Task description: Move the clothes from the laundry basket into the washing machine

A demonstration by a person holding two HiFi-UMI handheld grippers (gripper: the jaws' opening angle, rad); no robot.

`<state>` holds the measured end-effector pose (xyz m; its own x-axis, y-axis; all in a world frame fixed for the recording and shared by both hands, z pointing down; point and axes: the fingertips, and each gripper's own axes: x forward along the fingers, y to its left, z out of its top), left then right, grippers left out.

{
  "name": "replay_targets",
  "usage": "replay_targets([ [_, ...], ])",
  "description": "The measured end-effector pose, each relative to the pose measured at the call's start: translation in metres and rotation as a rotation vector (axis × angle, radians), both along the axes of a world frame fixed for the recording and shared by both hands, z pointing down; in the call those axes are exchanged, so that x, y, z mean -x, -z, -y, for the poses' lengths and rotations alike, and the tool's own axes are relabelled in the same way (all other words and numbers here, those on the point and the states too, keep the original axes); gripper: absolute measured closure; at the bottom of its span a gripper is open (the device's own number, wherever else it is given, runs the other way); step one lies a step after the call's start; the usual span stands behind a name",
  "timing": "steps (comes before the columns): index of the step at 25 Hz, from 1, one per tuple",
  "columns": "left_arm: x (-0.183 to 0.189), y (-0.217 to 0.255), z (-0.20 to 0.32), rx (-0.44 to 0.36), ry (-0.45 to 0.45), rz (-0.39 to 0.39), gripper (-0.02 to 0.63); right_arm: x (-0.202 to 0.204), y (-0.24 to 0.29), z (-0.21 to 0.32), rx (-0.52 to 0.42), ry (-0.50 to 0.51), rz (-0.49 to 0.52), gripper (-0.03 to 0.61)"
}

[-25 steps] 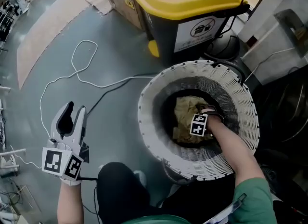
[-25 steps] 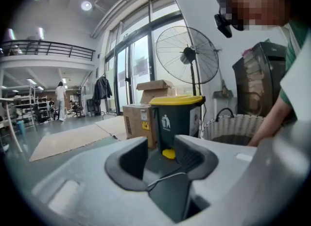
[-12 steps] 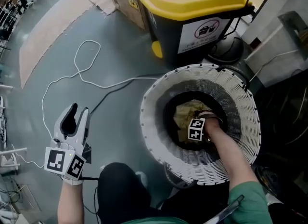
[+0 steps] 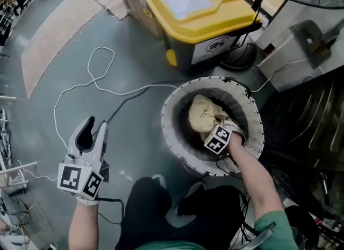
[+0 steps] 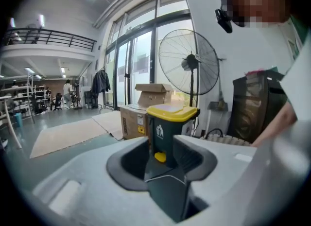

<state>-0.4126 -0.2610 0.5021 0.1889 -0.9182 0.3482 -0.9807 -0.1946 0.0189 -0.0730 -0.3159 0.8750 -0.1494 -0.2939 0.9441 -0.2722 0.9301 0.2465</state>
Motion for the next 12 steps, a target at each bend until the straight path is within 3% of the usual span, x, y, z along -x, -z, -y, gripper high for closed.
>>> replay_targets([
  [5, -0.003, 0.109, -0.010, -0.013, -0.009, 0.022, 0.463, -0.006, 0.144, -0.015, -0.051, -0.202, 0.197, 0.419],
  [12, -0.034, 0.237, -0.025, 0.008, -0.043, 0.014, 0.463, -0.030, 0.334, -0.068, -0.092, -0.394, 0.379, 0.419],
])
